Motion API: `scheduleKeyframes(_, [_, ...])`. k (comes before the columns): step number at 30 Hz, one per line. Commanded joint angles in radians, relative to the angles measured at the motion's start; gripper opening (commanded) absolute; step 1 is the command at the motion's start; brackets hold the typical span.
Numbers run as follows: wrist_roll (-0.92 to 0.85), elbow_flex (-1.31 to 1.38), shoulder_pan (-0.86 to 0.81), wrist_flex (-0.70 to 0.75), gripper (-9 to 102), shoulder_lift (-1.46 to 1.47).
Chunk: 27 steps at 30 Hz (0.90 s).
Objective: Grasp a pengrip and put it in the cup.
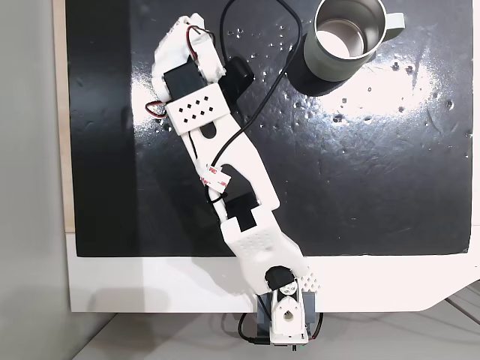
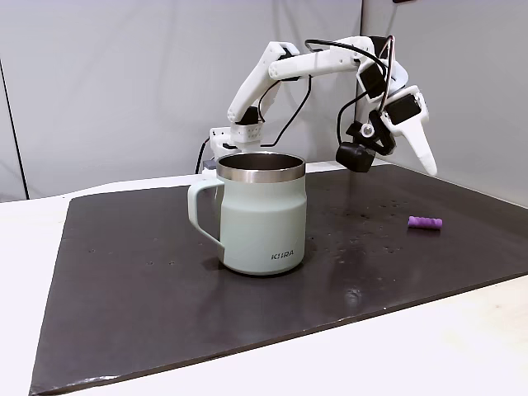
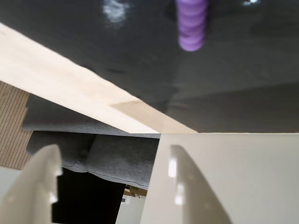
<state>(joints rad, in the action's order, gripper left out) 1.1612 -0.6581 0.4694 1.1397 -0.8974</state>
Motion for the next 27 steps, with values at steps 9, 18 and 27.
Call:
scheduleKeyframes(9, [0.08, 0.071, 0.048, -0.018, 30, 0.055])
scheduleKeyframes(18, [0.069, 0.071, 0.032, -0.064, 30, 0.156])
scheduleKeyframes(27, [0.072, 0.071, 0.026, -0.098, 26, 0.227])
